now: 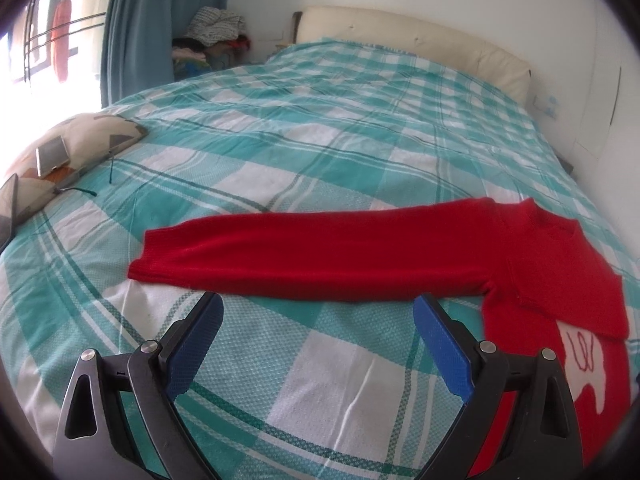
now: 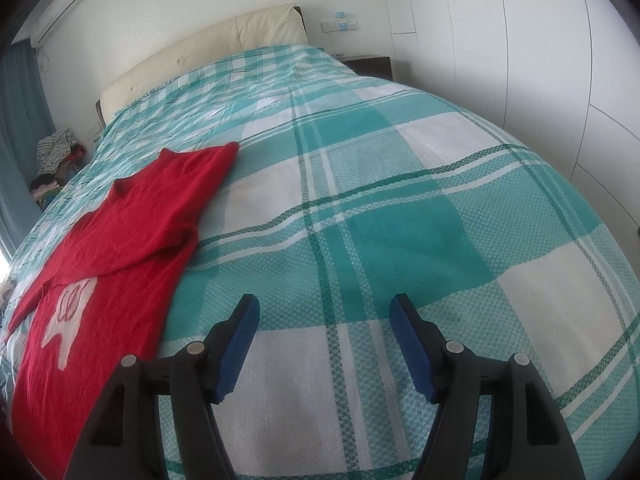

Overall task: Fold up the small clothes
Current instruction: 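Release the folded sleeve onto the sweater body with the right tool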

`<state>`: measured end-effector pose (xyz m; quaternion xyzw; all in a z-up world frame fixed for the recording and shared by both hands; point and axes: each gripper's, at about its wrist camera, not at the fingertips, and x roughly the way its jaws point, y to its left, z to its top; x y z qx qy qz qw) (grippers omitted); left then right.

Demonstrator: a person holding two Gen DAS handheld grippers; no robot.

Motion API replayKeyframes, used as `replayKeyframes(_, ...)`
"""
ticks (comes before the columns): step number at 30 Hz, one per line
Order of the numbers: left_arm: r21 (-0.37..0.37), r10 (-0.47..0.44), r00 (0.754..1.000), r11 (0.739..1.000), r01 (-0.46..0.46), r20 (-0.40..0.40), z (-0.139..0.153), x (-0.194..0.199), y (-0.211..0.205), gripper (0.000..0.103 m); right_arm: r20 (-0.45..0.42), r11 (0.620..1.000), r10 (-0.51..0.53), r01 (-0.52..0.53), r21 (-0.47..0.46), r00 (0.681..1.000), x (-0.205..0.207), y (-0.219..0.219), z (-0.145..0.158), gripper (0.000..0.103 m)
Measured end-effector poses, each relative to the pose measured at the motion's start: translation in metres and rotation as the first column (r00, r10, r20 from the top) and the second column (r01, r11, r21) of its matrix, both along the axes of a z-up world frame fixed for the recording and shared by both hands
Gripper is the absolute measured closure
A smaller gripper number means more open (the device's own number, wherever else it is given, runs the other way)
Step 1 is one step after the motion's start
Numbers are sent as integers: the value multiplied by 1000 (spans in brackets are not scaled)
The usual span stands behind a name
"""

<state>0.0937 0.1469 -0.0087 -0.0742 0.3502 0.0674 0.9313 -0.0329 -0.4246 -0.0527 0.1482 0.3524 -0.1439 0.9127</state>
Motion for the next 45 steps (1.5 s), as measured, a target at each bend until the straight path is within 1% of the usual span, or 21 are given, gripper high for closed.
replayKeyframes(2, 15, -20, 1000, 1000, 21, -12, -2, 0, -6, 6, -8, 1000, 0, 0, -11, 1000, 1, 2, -1, 33)
replayKeyframes(4, 34, -36, 999, 999, 37, -23, -3, 1, -10, 6, -12, 1000, 5, -5, -18, 1000, 3, 4, -1, 29)
replayKeyframes(7, 51, -43, 999, 998, 45, -31, -4, 1, -13, 6, -19, 1000, 8, -8, -21, 1000, 4, 6, -4, 27)
replayKeyframes(17, 51, -1, 998, 999, 3, -55, -7, 4, -4, 6, -43, 999, 25, -27, -37, 999, 8, 11, -9, 18)
replayKeyframes(29, 60, 15, 997, 998, -11, -71, -10, 5, 0, 6, -44, 999, 25, -27, -39, 999, 9, 12, -9, 17)
replayKeyframes(35, 68, 2, 995, 998, 5, -103, -15, 8, -2, 6, -53, 998, 29, -31, -47, 998, 10, 13, -11, 15)
replayKeyframes(38, 30, -2, 995, 1000, 5, -104, -10, 8, 7, 6, -58, 998, 31, -34, -56, 998, 11, 15, -11, 14)
replayKeyframes(40, -39, 2, 998, 999, -5, -56, 4, 6, 25, 6, -60, 998, 31, -35, -57, 998, 11, 16, -11, 13)
replayKeyframes(41, -78, 23, 999, 997, -25, -26, 11, 5, 39, 5, -60, 998, 31, -35, -56, 998, 11, 15, -11, 13)
replayKeyframes(42, -117, 55, 998, 992, -55, -6, 17, 6, 56, 2, -60, 998, 31, -35, -56, 998, 11, 16, -11, 13)
replayKeyframes(43, -157, 90, 996, 984, -89, -1, 20, 10, 74, 1, -60, 998, 32, -35, -56, 998, 11, 16, -11, 13)
replayKeyframes(44, -198, 124, 992, 972, -125, -16, 21, 15, 95, 1, -61, 998, 32, -35, -57, 998, 11, 16, -11, 13)
replayKeyframes(45, -242, 150, 988, 958, -157, -47, 18, 22, 117, 2, -62, 998, 33, -36, -57, 998, 12, 16, -12, 13)
